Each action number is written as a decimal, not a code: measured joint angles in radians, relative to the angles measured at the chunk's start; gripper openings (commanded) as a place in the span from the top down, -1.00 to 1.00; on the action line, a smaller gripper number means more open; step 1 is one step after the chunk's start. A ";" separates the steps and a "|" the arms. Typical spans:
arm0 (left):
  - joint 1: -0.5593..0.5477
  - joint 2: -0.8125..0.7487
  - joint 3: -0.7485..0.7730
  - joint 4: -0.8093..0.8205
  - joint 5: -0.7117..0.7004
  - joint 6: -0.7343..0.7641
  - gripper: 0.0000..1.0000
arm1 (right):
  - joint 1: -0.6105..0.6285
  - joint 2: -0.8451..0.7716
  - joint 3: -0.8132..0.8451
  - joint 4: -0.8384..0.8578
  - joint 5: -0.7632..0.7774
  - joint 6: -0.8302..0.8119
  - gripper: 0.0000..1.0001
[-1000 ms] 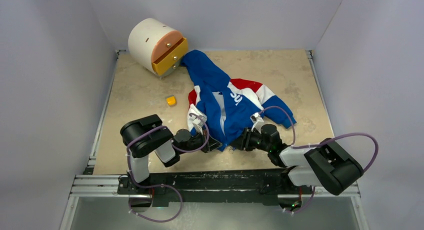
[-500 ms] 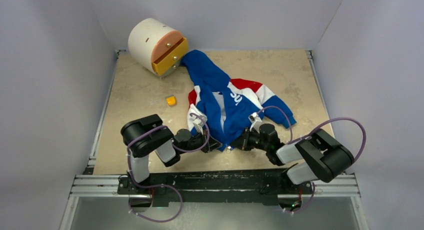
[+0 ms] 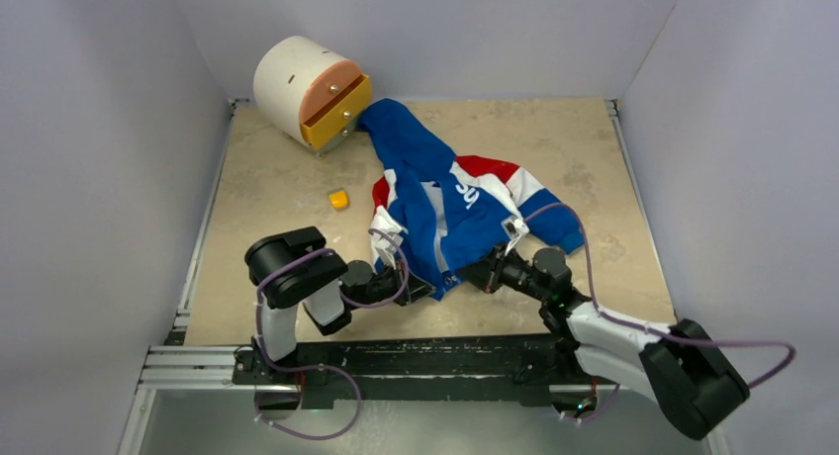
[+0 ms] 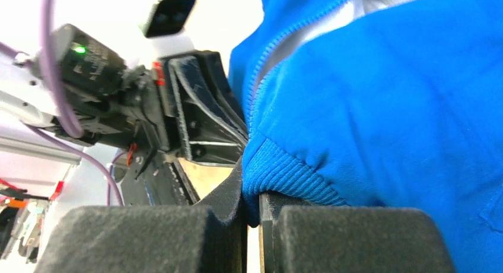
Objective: Zip up the jacket
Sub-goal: Pick up the jacket from the center of the board.
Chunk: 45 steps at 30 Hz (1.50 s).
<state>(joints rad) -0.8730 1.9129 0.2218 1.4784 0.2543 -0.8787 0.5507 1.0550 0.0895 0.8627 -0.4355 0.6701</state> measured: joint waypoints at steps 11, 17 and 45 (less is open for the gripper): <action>0.000 -0.123 -0.021 0.001 -0.023 0.008 1.00 | 0.000 -0.304 0.000 -0.175 -0.044 -0.035 1.00; 0.000 -0.251 -0.021 0.005 -0.031 0.056 1.00 | 0.000 -0.364 0.026 -0.206 -0.085 -0.044 1.00; 0.000 -0.398 0.019 0.007 -0.023 0.131 1.00 | 0.000 -0.462 0.095 -0.215 -0.027 0.045 1.00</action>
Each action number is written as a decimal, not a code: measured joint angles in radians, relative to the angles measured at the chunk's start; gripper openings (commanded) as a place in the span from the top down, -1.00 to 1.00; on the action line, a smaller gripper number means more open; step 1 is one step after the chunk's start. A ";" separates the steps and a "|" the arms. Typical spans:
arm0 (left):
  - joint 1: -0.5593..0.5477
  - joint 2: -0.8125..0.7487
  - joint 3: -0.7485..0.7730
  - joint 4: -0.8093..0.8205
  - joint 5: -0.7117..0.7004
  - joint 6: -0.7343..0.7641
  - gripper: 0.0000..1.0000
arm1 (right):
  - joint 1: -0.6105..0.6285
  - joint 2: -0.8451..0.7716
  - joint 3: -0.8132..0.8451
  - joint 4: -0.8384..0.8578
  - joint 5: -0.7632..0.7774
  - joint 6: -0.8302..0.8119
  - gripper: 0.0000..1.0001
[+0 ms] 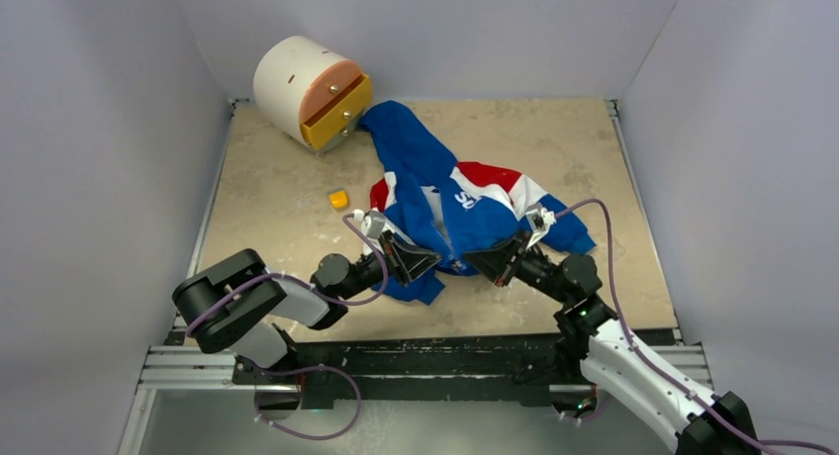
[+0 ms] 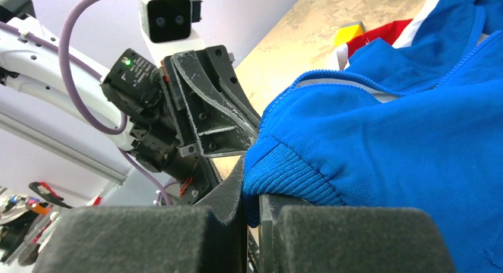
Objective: Zip up the jacket
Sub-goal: Pick up the jacket from the center of the board.
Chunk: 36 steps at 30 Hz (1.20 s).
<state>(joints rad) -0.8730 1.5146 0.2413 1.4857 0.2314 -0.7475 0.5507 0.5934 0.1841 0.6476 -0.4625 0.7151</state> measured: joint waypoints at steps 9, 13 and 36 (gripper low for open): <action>0.000 0.000 0.017 0.000 0.021 0.000 1.00 | 0.000 0.035 0.000 -0.013 0.010 0.020 1.00; 0.000 0.000 0.019 0.001 0.032 0.000 1.00 | 0.000 0.037 0.000 -0.012 0.021 0.027 1.00; 0.000 0.000 0.019 0.001 0.072 -0.001 1.00 | 0.000 0.043 0.000 -0.011 0.060 0.048 1.00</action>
<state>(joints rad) -0.8730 1.5146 0.2604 1.4868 0.3031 -0.7486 0.5507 0.6365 0.1841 0.6365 -0.4026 0.7635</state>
